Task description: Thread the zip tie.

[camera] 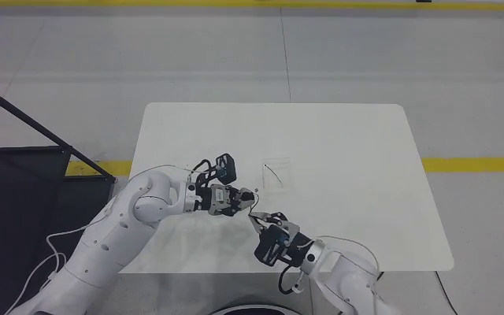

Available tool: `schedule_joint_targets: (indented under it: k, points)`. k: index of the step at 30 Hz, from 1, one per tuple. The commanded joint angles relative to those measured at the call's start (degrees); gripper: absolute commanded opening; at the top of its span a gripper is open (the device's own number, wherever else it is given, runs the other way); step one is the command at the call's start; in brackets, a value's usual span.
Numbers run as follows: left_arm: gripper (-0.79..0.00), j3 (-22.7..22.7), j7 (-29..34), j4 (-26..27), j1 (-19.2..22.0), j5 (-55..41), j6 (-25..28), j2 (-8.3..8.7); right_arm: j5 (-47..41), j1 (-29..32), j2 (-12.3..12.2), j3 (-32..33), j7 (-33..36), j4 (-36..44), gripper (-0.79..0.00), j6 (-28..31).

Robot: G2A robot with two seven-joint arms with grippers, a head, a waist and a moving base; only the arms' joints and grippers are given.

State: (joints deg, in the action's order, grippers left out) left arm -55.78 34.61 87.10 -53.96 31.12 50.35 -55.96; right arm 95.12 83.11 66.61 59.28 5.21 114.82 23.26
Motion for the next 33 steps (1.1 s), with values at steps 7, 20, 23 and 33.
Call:
schedule_joint_targets:
  k: [7,20,23,33]
  points:
    - [-0.785,0.24,0.03,-0.04,0.22,0.19,-0.01,-0.01,0.8,-1.46,0.03,-1.2,3.06,-0.34,-0.785,3.72]
    - [-0.785,0.35,-0.64,0.13,0.2,1.27,1.09,0.06,-2.03,-1.18,0.02,-0.13,1.41,-0.61,-0.785,3.04]
    - [-0.785,0.11,-1.58,0.32,-0.09,1.9,1.68,0.12,-4.34,-0.9,0.09,0.5,1.37,-0.75,-0.785,2.13]
    - [-0.785,-1.12,-5.08,1.02,-1.36,4.35,2.79,0.36,-9.57,-1.84,0.12,1.25,5.89,-1.12,-0.785,4.84]
